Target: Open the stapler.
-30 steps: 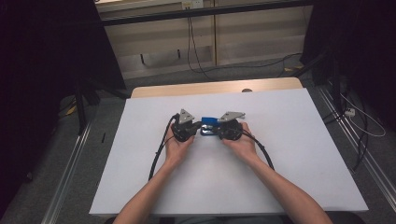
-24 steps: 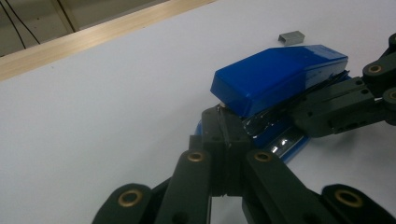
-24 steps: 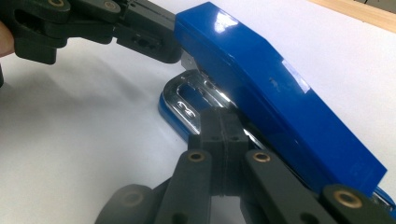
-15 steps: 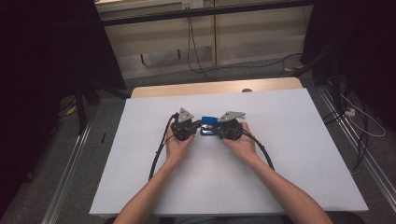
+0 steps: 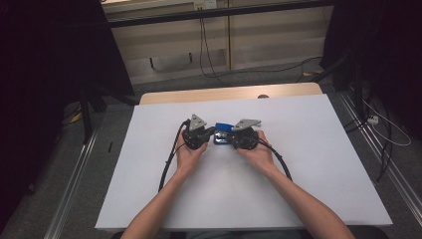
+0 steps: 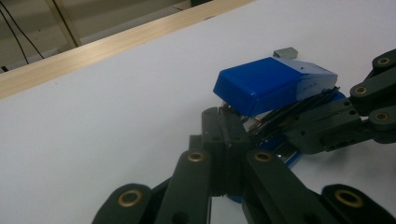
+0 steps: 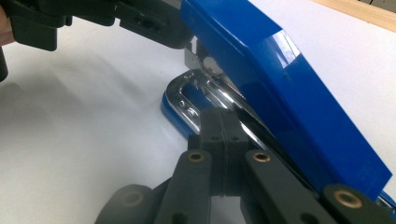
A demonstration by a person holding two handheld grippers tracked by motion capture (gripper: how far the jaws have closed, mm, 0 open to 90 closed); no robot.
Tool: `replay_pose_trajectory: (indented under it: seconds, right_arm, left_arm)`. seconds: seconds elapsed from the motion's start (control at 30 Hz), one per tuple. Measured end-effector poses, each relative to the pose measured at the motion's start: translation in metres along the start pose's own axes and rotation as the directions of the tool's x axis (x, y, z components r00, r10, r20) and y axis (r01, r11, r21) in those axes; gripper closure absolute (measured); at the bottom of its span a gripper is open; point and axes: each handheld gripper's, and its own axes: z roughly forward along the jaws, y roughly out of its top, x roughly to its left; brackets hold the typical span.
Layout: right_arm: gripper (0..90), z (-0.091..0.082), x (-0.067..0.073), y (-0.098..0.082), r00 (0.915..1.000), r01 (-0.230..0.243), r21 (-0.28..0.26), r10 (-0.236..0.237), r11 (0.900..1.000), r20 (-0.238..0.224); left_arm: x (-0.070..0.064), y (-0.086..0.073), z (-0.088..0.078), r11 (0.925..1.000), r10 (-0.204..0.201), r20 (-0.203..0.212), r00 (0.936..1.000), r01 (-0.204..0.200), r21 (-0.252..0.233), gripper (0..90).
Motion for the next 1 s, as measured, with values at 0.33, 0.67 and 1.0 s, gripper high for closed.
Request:
replay_pose_trajectory:
  seconds: [0.33,0.67,1.0]
  right_arm:
    - [90.0,0.0,0.0,0.0,0.9999,0.013,0.001,-0.013,1.0,0.002]
    - [90.0,0.0,0.001,0.001,0.9997,0.023,0.004,-0.023,1.0,0.002]
    - [90.0,-0.006,0.008,0.007,0.9995,0.032,-0.07,-0.031,0.997,0.01]
  left_arm:
    - [-0.002,0.005,-0.003,0.9998,-0.008,0.004,1.0,0.008,-0.016,90.0]
    - [-0.002,0.008,-0.003,0.9993,-0.017,0.007,0.9998,0.017,-0.034,90.0]
    - [-0.003,0.011,-0.003,0.9986,-0.014,0.013,0.9998,0.014,-0.05,90.0]
